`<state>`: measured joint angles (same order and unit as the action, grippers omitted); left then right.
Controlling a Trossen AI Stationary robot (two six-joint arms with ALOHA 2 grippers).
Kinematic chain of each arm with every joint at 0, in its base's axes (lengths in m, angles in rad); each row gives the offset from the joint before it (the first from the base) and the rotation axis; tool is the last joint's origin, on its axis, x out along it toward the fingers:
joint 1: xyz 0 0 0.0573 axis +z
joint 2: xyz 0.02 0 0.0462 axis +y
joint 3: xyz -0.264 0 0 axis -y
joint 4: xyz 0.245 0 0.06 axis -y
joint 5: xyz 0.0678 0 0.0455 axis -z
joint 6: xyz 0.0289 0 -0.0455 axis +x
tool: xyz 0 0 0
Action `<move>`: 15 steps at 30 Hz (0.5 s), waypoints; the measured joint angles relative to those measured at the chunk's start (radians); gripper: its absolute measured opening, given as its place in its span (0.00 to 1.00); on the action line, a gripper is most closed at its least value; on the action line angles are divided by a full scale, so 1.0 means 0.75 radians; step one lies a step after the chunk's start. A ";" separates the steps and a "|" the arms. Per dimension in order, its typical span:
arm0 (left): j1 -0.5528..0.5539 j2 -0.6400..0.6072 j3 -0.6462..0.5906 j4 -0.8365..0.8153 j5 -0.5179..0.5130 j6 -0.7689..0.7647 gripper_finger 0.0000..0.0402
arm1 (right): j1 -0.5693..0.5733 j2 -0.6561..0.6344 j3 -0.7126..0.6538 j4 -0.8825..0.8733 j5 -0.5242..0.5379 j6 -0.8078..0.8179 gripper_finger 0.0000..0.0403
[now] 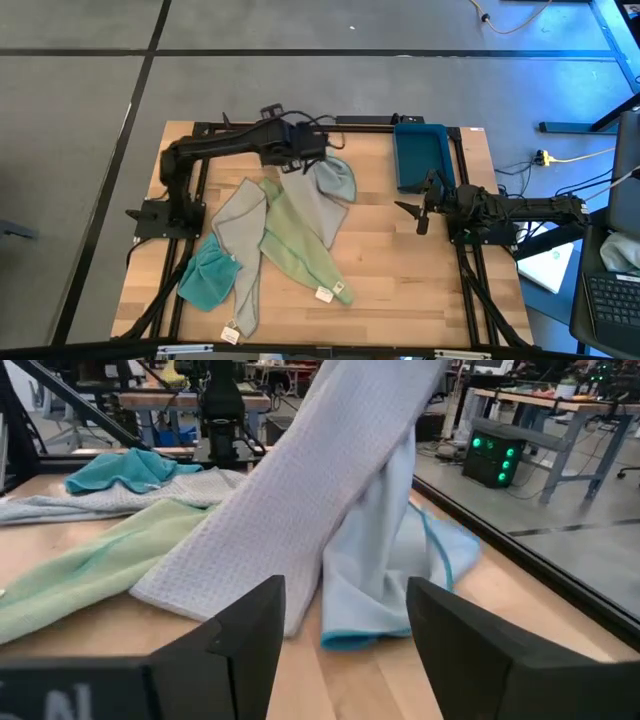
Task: Fold microfiber towels
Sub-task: Fold the green microfiber cloth
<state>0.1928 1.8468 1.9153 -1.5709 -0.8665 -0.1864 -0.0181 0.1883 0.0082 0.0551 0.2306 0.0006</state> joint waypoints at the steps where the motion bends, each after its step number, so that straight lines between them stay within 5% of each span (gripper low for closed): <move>1: 0.001 -0.030 -0.066 -0.005 -0.027 -0.036 0.00 | 0.000 0.000 0.000 0.000 0.000 0.007 0.53; 8: 0.005 -0.242 -0.451 0.001 -0.228 -0.283 0.00 | 0.000 -0.002 0.000 0.001 0.001 0.024 0.53; 15: -0.023 -0.379 -0.506 0.001 -0.228 -0.332 0.00 | 0.000 -0.001 0.000 0.007 0.003 0.028 0.53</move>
<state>0.1754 1.5628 1.5359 -1.5700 -1.0377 -0.4355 -0.0181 0.1875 0.0082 0.0605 0.2325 0.0215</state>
